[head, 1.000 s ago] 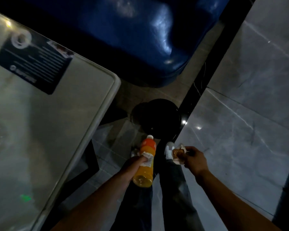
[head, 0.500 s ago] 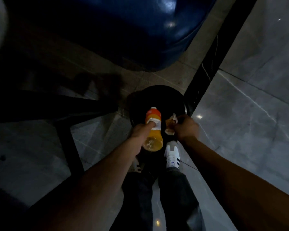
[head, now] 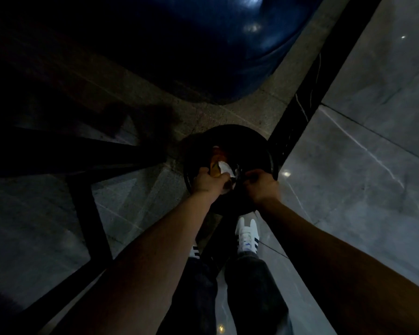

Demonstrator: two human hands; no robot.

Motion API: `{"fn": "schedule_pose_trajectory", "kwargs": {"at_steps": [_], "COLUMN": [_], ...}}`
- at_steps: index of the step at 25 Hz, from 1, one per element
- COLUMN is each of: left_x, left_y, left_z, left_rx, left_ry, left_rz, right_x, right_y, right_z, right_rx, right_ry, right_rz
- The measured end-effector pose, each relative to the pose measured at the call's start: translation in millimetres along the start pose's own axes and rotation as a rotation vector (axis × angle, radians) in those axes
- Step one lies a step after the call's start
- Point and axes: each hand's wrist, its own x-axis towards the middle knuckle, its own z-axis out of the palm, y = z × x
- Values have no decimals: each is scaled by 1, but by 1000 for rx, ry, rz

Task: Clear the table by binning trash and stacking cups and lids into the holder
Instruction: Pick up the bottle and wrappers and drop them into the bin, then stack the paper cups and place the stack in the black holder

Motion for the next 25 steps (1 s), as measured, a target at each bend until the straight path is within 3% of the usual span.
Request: {"fn": "schedule_pose_trajectory", "kwargs": {"at_steps": [7, 12, 17, 25], "left_x": [-67, -170, -286, -414], "left_y": [-17, -26, -17, -15], "left_z": [-45, -89, -138, -185], "left_rx": [177, 429, 582, 332], "left_ry": [-89, -158, -130, -79], "left_rz": [62, 171, 302, 420], "right_x": [-74, -173, -285, -412], "right_y": [0, -25, -46, -75], "right_z": [-33, -85, -138, -206], "right_rx": [-340, -469, -530, -601], "right_ry": [-163, -182, -153, -79], "right_rz": [-144, -265, -387, -651]}}
